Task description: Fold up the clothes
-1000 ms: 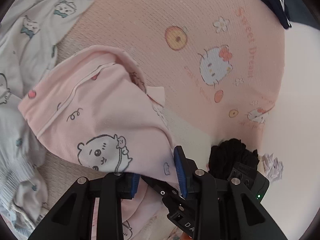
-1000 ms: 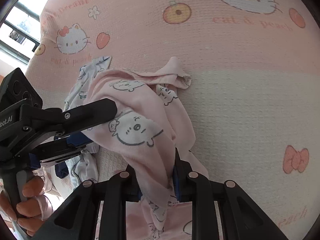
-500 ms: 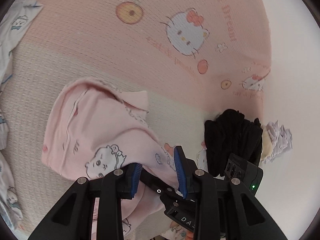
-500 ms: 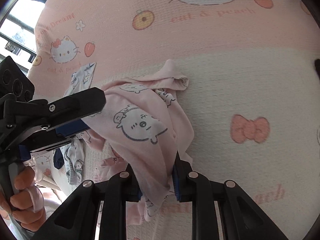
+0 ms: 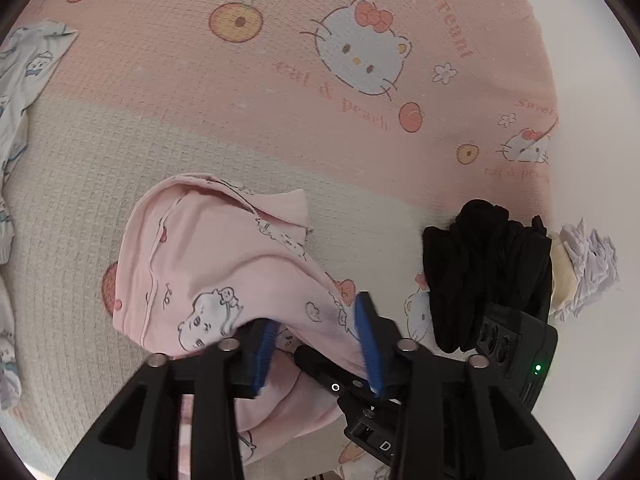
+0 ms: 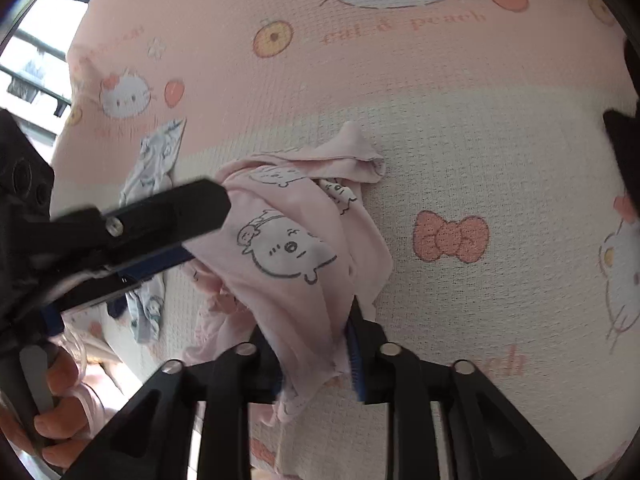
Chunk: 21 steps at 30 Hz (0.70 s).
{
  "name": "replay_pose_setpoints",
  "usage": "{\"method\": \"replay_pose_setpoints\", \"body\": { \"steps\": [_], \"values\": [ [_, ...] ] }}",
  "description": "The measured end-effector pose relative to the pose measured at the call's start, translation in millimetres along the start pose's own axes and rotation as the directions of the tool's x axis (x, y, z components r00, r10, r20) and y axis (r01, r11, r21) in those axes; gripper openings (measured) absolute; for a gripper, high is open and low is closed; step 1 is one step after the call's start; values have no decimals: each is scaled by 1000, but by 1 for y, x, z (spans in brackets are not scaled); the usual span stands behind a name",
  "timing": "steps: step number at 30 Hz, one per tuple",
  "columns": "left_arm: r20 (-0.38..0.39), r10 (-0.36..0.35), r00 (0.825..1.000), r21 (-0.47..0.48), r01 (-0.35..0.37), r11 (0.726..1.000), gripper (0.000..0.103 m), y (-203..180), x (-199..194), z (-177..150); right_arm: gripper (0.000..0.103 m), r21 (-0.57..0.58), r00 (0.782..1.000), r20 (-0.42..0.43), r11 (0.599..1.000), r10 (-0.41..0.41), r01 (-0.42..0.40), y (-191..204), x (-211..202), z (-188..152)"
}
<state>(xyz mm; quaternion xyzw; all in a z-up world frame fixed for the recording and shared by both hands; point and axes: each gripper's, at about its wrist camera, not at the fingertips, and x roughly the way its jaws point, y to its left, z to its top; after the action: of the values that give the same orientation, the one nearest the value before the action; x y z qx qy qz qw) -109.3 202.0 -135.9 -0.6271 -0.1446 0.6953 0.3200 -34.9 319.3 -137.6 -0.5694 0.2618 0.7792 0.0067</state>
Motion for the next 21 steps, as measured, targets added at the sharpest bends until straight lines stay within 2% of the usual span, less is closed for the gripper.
{"method": "replay_pose_setpoints", "body": {
  "steps": [1,2,3,6,9,12,14,18,21],
  "values": [
    [0,1,1000,-8,-1,1000,59,0,-2,0,66,-8,1000,-8,1000,-10,10,1,-2,0],
    [7,8,1000,-20,-8,1000,66,1,-4,0,79,2,1000,-15,1000,-21,21,-1,-5,-2],
    [13,17,1000,-31,-16,999,67,2,-6,0,79,23,1000,-14,1000,-18,18,-6,-8,-3],
    [7,92,996,-44,-91,995,67,7,-10,1,79,104,998,16,992,64,-65,-25,-12,-12],
    [30,178,984,8,-178,984,67,7,-16,-5,79,67,1000,23,998,18,-20,-24,-17,-18],
    [79,279,957,96,-286,953,67,4,-23,-15,79,29,999,33,999,-27,26,-22,-23,-23],
    [97,317,943,143,-329,934,67,4,-26,-22,79,3,998,38,999,-51,51,-21,-26,-27],
    [104,355,929,247,-370,896,67,6,-28,-34,79,16,1000,8,1000,-13,12,-27,-22,-27],
    [111,419,901,286,-433,855,67,9,-27,-43,79,41,1000,-7,999,10,-10,-27,-16,-23]
  ]
}}
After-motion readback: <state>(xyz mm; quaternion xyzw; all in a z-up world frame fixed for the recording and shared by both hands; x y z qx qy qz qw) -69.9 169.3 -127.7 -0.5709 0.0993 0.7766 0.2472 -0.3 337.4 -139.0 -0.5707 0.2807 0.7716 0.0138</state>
